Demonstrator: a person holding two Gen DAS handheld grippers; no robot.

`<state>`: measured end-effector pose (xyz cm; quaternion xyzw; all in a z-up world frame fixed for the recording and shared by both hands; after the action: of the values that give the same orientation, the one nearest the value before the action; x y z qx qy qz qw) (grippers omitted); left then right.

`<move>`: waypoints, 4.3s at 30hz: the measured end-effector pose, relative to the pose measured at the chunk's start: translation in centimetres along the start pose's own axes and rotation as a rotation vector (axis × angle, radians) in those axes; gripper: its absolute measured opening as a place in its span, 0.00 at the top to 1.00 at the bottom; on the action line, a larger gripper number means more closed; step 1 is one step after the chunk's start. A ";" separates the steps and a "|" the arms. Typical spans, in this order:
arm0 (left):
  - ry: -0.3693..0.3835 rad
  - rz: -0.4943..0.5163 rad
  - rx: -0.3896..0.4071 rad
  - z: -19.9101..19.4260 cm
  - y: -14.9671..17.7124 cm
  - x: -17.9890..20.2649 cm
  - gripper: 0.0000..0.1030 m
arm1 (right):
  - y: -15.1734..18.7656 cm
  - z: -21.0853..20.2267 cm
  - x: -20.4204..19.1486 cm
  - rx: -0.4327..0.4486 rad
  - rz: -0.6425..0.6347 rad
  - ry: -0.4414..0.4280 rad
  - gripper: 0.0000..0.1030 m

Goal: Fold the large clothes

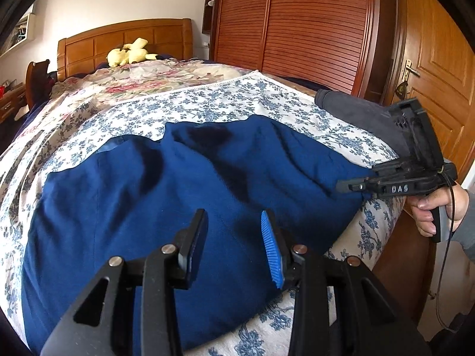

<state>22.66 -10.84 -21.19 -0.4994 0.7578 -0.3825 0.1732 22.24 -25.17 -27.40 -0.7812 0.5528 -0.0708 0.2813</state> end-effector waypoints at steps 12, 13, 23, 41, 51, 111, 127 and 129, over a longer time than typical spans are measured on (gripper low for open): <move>-0.055 -0.062 -0.028 -2.3 1.1 -0.7 0.66 | -4.5 -9.3 -1.9 0.294 -0.014 -0.027 0.90; -0.058 -0.063 -0.025 -2.6 1.0 -0.7 0.66 | -4.7 -9.5 -2.0 0.297 -0.019 -0.019 0.90; -0.081 -0.066 -0.023 -4.8 0.8 -1.4 0.66 | -4.1 -8.0 -0.9 0.213 -0.028 0.054 0.89; -0.155 -0.151 0.036 -10.7 2.9 -6.5 0.66 | -8.4 -9.3 -9.3 0.304 -0.158 -0.007 0.88; -0.228 -0.224 0.057 -14.9 6.0 -11.4 0.66 | -13.4 -7.7 -25.8 0.344 -0.335 -0.226 0.88; -0.240 -0.281 0.106 -15.2 5.2 -15.6 0.66 | -18.9 7.6 -23.7 0.199 -0.509 -0.074 0.48; -0.198 -0.232 -0.040 -10.7 5.2 -15.0 0.94 | -14.4 5.5 -20.4 0.157 -0.453 -0.089 0.48; -0.187 -0.222 -0.043 -10.9 5.3 -14.4 0.97 | -14.1 5.4 -20.7 0.156 -0.457 -0.097 0.48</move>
<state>18.63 7.50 -19.86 -0.6172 0.6865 -0.3349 0.1889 28.31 -1.29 -20.40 -0.8644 0.3403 -0.1376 0.3435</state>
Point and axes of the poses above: each gripper's, at about its wrist camera, not at the fingertips, and z roughly the way its jaws point, x to its right, y to its underside, the point moved 10 cm from there along z, roughly the way its jaws point, and after that the axes turned 3 degrees about -x, right-handed, at the moved point
